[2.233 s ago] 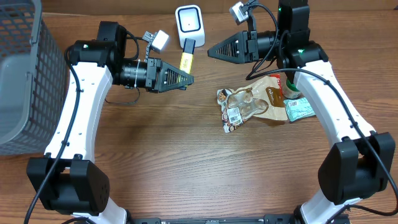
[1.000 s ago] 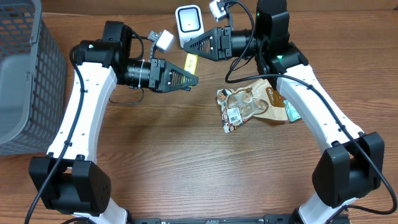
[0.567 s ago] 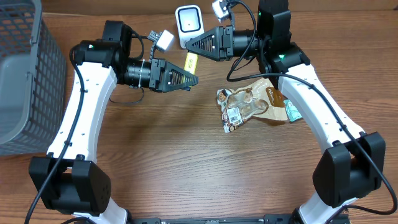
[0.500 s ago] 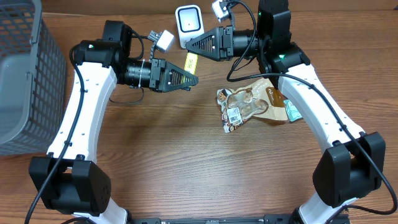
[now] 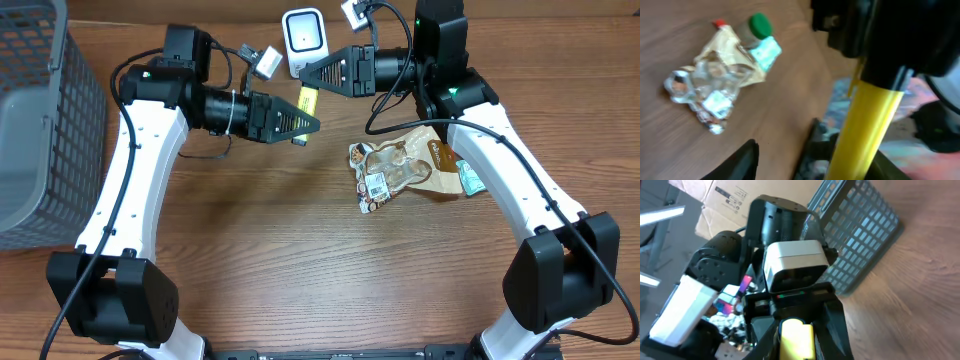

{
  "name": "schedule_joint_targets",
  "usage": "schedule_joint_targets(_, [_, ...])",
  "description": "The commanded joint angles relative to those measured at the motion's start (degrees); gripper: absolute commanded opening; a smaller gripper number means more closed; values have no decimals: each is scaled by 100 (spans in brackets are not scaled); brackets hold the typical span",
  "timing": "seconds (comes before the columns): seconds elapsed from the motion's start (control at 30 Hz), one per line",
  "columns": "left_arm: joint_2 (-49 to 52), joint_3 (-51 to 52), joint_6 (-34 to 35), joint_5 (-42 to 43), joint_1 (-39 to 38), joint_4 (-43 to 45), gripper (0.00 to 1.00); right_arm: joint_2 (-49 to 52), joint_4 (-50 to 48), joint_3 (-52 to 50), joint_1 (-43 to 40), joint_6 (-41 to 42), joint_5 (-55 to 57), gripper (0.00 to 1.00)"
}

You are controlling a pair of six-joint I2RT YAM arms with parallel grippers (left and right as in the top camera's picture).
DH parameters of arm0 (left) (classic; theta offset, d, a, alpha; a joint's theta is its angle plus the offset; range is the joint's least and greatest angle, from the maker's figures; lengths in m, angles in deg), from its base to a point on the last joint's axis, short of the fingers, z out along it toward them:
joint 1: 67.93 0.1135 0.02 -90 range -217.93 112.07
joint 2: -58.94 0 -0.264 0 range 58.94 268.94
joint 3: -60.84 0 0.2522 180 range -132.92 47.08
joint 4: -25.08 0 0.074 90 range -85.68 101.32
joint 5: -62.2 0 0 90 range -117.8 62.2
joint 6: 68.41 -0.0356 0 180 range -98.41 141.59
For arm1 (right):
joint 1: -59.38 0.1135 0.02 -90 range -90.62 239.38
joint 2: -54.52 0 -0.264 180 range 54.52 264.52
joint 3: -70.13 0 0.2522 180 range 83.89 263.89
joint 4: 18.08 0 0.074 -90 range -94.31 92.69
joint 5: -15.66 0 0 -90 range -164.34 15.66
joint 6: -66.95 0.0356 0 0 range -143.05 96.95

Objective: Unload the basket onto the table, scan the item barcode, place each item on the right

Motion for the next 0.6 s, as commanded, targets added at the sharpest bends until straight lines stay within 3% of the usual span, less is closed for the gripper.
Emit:
schedule_joint_targets(0.0, [-72,-2,330,-1010,-4,251,54,17,125,44,-15,-649,96,16])
schedule_joint_targets(0.07, [-72,-2,444,-1237,-2,378,65,17,525,44,-9,-1019,546,16])
schedule_joint_targets(0.13, [-72,-2,529,-1377,-2,461,69,17,887,44,-4,-1309,1106,16])
schedule_joint_targets(0.2, [-72,-2,531,-1397,-2,573,77,17,1390,44,33,-1779,2212,16])
schedule_joint_targets(0.43, [-72,-2,745,-1884,72,931,80,17,1753,44,203,-2498,3807,16])
schedule_joint_targets(0.57, [-72,-2,1370,-3300,236,979,82,17,1917,44,219,-2498,4675,12])
